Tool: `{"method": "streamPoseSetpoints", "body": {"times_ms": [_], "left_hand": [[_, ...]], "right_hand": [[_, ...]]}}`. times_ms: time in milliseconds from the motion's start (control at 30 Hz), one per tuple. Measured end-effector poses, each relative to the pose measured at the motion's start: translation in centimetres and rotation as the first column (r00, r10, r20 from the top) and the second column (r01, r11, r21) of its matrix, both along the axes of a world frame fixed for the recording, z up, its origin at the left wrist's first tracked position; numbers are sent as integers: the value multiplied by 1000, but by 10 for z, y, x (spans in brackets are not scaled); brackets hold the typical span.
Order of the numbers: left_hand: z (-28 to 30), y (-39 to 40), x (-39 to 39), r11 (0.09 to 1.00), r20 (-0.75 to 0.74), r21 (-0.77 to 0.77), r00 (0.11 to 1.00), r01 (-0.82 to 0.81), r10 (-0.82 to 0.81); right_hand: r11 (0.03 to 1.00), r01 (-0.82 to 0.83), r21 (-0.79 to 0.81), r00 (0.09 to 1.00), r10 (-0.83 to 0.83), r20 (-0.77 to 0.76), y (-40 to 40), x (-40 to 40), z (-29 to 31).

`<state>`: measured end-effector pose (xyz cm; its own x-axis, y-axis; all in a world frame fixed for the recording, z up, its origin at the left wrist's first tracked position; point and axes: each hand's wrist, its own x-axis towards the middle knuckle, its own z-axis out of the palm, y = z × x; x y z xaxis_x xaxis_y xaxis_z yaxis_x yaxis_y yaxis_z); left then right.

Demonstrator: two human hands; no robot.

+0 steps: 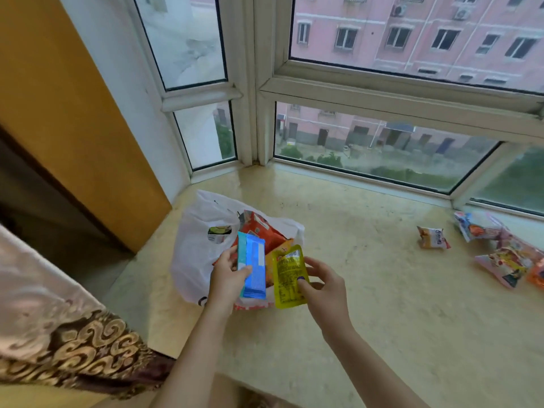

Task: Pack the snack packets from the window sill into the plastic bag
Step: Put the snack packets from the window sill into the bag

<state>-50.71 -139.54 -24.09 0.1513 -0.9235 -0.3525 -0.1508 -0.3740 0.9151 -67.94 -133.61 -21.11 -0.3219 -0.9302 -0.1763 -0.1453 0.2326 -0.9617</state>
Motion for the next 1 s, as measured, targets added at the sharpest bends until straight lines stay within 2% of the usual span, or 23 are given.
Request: {"method": "streamPoseSetpoints", "body": {"times_ms": [267, 400, 567, 733, 1000], "left_hand": [[-38, -75, 33, 987, 107, 115, 987, 111, -124], [-45, -97, 31, 978, 79, 98, 978, 185, -193], [-40, -99, 28, 959, 129, 27, 951, 281, -282], [-24, -85, 21, 942, 69, -75, 944, 328, -323], [20, -79, -39, 876, -68, -156, 880, 456, -470]], "right_hand": [[978, 116, 173, 988, -96, -119, -69, 43, -46], [959, 201, 201, 978, -186, -88, -91, 53, -52], [971, 144, 191, 989, -145, -11, -94, 56, -50], [982, 162, 101, 985, -167, 39, -77, 42, -28], [921, 387, 42, 917, -390, 83, -36, -25, 13]]}}
